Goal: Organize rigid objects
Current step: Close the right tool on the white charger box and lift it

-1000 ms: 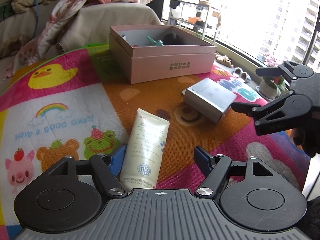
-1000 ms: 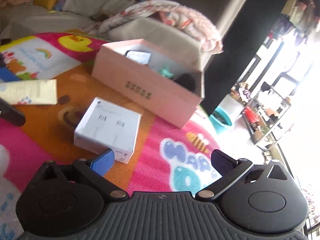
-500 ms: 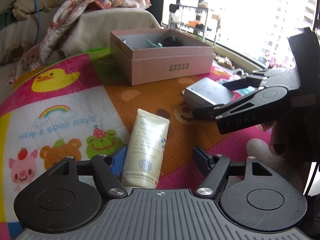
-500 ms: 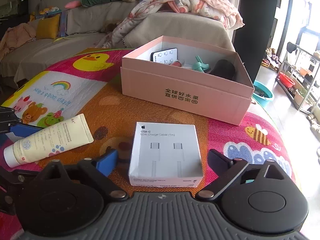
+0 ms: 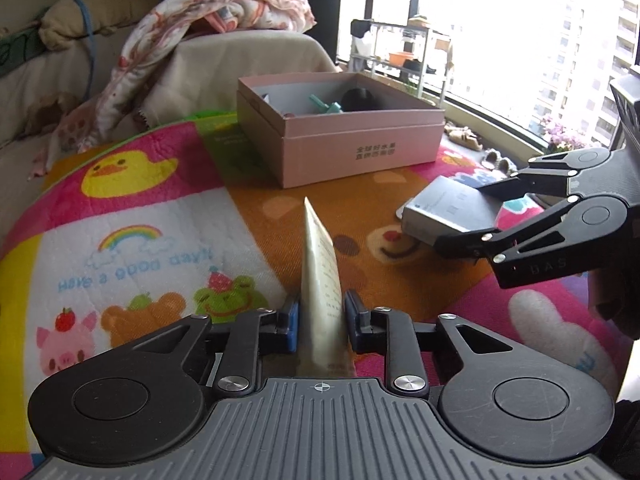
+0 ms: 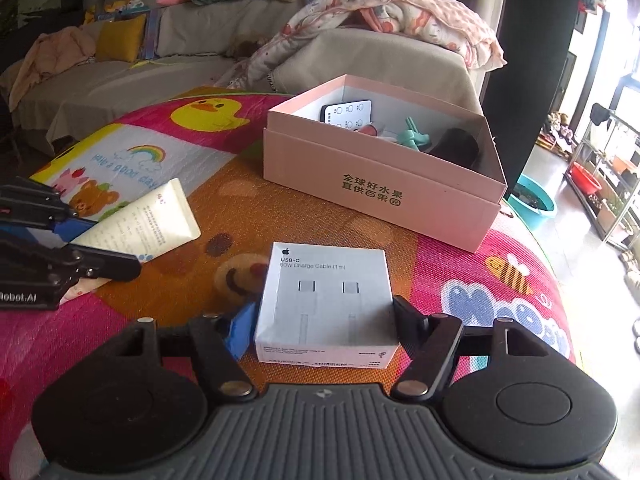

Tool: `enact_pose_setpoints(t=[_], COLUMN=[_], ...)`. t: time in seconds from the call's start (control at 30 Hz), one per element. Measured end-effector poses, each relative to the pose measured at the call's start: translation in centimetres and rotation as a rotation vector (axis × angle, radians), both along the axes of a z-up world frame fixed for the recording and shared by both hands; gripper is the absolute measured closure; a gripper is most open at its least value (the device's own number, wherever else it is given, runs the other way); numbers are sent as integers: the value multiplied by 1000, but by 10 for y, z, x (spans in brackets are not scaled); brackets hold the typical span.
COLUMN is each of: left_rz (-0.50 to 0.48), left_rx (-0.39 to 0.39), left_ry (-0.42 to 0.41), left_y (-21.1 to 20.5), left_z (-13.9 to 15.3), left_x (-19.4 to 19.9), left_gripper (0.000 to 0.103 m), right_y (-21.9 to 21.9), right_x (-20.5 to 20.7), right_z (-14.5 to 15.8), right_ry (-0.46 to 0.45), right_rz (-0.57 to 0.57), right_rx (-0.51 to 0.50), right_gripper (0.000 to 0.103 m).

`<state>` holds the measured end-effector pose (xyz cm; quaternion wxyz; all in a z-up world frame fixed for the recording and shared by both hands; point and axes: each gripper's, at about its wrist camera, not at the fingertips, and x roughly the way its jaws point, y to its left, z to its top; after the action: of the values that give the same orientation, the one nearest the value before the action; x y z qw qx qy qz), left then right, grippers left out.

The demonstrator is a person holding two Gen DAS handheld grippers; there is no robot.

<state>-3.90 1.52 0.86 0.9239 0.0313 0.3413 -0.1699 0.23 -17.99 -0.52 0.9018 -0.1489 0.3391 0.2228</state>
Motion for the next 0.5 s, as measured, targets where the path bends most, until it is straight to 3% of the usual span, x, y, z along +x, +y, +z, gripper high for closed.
enact_pose_setpoints(t=[0.27,0.33,0.4,0.5], left_rz=[-50,-57,-63,-54], left_rx=[-7,2,7,22], left_ry=[-98,-145,-210,-302], left_y=[-6,-7,-9,-12], left_z=[49,69,93,123], left_x=[11,20,31,52], left_gripper=[78,79,89,89], right_y=[-22,-27,-29,-29], right_x=[-10,-10,-8,3], right_z=[42,61,80,103], right_ry=[-106,-161,-218,-299], right_rz=[-5,-7,-9,-29], right_rx=[52,69,79,88], right_gripper=[34,34,34,34])
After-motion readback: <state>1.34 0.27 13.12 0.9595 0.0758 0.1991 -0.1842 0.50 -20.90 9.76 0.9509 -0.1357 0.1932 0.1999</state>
